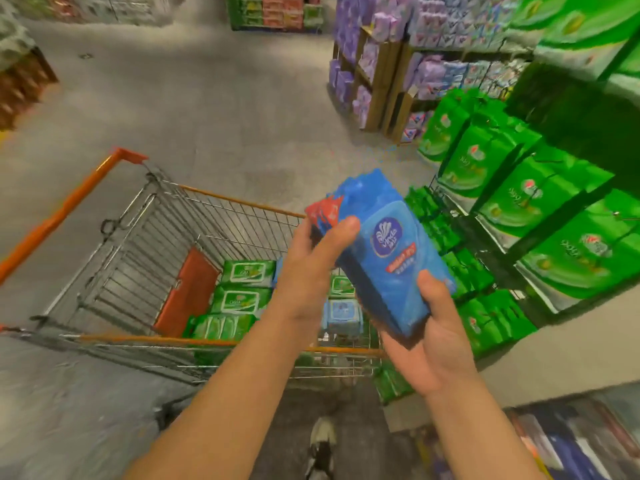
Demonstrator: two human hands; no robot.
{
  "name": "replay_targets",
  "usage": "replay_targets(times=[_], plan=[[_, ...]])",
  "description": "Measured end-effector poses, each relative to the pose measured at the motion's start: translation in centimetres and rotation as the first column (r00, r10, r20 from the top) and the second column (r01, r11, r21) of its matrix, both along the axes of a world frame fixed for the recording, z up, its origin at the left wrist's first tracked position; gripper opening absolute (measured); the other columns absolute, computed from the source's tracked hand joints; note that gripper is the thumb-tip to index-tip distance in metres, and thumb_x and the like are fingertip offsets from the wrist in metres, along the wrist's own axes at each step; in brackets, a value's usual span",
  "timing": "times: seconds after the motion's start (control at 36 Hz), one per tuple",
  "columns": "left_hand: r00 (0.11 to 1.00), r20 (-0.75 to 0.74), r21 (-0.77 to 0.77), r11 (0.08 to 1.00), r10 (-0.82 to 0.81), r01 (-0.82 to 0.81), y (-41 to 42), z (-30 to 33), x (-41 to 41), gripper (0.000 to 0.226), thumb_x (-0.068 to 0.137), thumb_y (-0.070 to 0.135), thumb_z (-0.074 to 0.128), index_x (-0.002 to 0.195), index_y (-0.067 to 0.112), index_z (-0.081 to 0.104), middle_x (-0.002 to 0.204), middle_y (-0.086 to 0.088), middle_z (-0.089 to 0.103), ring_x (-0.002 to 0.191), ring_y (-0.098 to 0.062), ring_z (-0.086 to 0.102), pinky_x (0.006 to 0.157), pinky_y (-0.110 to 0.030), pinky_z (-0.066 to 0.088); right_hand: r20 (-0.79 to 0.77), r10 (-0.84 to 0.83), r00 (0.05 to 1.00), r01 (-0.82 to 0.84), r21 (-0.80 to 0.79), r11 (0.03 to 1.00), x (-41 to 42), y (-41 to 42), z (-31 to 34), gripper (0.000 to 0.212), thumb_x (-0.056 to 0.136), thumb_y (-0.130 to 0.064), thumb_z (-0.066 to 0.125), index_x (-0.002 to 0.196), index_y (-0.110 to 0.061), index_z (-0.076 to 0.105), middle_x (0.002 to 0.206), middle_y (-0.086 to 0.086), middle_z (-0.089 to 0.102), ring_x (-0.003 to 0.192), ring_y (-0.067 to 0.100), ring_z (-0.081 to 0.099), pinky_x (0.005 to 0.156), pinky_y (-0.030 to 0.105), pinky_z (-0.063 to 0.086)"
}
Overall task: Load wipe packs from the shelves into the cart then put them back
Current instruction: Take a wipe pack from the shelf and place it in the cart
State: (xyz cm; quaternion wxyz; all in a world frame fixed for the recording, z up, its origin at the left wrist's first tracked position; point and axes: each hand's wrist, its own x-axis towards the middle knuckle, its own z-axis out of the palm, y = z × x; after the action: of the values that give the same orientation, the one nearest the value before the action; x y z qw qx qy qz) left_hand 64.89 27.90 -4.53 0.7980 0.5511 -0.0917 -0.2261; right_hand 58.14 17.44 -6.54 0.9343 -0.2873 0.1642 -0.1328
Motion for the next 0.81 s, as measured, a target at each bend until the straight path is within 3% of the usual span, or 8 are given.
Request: replay_targets(times=[0.03, 0.11, 0.19, 0.33, 0.42, 0.53, 0.67, 0.81], plan=[[1.000, 0.001, 0.040, 0.999, -0.031, 0.031, 0.0, -0.5, 1.4, 0.065, 0.058, 0.056, 0.073, 0.114, 0.023, 0.067, 0.109, 0.003, 0.072, 0.098, -0.014, 0.066, 0.084, -0.032, 0.046, 0.107, 0.037, 0.994, -0.033, -0.036, 0.999, -1.9, -0.8, -2.0, 0.074, 0.070, -0.032, 0.089, 0.136, -0.011, 0.063, 0.141, 0.016, 0.060, 0.126, 0.031, 0.061, 0.093, 0.041, 0.058], [0.992, -0.033, 0.142, 0.982, -0.120, 0.124, -0.4, -2.5, 5.0, 0.046, 0.059, 0.061, 0.070, 0.093, 0.031, 0.072, 0.080, 0.012, 0.065, 0.080, -0.009, 0.059, 0.079, -0.032, 0.043, -0.045, 0.013, 0.999, -0.020, -0.148, 0.989, -1.4, -4.1, -4.5, 0.083, 0.051, -0.034, 0.099, 0.125, -0.011, 0.071, 0.130, 0.015, 0.067, 0.113, 0.027, 0.069, 0.082, 0.037, 0.061], [0.987, -0.077, 0.222, 0.963, -0.141, 0.155, -1.1, -4.7, 7.4, 0.058, 0.057, 0.057, 0.070, 0.099, 0.019, 0.068, 0.060, 0.011, 0.058, 0.060, -0.008, 0.055, 0.064, -0.027, 0.042, -0.166, 0.026, 0.986, -0.057, -0.180, 0.982, 0.5, -6.6, -6.9, 0.096, 0.044, -0.035, 0.101, 0.127, -0.005, 0.063, 0.122, 0.014, 0.072, 0.104, 0.024, 0.073, 0.076, 0.035, 0.061], [0.953, -0.201, 0.449, 0.843, -0.227, 0.296, -3.0, -9.2, 10.0, 0.037, 0.060, 0.048, 0.086, 0.088, 0.027, 0.079, 0.083, 0.008, 0.075, 0.077, -0.011, 0.068, 0.075, -0.028, 0.051, -0.382, 0.064, 0.922, -0.178, -0.270, 0.946, 2.6, -10.9, -11.5, 0.048, 0.076, -0.009, 0.079, 0.121, -0.002, 0.064, 0.112, 0.014, 0.075, 0.097, 0.025, 0.075, 0.080, 0.038, 0.062], [0.929, -0.264, 0.553, 0.748, -0.260, 0.366, -4.2, -12.1, 10.8, 0.020, 0.080, 0.031, 0.081, 0.097, 0.021, 0.076, 0.090, 0.006, 0.080, 0.078, -0.009, 0.074, 0.069, -0.027, 0.057, -0.508, 0.099, 0.855, -0.283, -0.298, 0.912, 4.2, -12.0, -14.7, 0.059, 0.072, -0.014, 0.086, 0.124, -0.001, 0.061, 0.113, 0.015, 0.075, 0.103, 0.026, 0.073, 0.091, 0.044, 0.059], [0.925, -0.322, 0.626, 0.687, -0.203, 0.369, -5.0, -16.7, 11.3, 0.009, 0.086, 0.023, 0.080, 0.085, 0.025, 0.072, 0.087, 0.008, 0.080, 0.071, -0.001, 0.073, 0.067, -0.019, 0.058, -0.647, 0.086, 0.757, -0.335, -0.273, 0.902, 6.1, -12.1, -19.1, 0.070, 0.068, -0.021, 0.090, 0.129, -0.008, 0.060, 0.115, 0.011, 0.075, 0.102, 0.025, 0.074, 0.082, 0.038, 0.059], [0.895, -0.417, 0.666, 0.617, -0.157, 0.418, -5.5, -22.3, 12.7, 0.017, 0.083, 0.028, 0.083, 0.097, 0.024, 0.073, 0.101, 0.001, 0.078, 0.095, -0.019, 0.074, 0.088, -0.041, 0.059, -0.792, 0.047, 0.608, -0.402, -0.256, 0.879, 7.4, -11.3, -24.0, 0.057, 0.076, -0.016, 0.088, 0.125, -0.008, 0.060, 0.110, 0.013, 0.074, 0.085, 0.023, 0.074, 0.063, 0.029, 0.056], [0.821, -0.553, 0.634, 0.567, -0.143, 0.526, -6.5, -28.2, 13.4, 0.006, 0.090, 0.016, 0.076, 0.087, 0.017, 0.071, 0.080, 0.000, 0.075, 0.078, -0.020, 0.068, 0.079, -0.036, 0.057, -0.866, 0.053, 0.498, -0.442, -0.201, 0.874, 8.8, -11.1, -26.6, 0.060, 0.055, -0.016, 0.088, 0.107, 0.002, 0.063, 0.093, 0.015, 0.070, 0.072, 0.023, 0.069, 0.056, 0.029, 0.054]])
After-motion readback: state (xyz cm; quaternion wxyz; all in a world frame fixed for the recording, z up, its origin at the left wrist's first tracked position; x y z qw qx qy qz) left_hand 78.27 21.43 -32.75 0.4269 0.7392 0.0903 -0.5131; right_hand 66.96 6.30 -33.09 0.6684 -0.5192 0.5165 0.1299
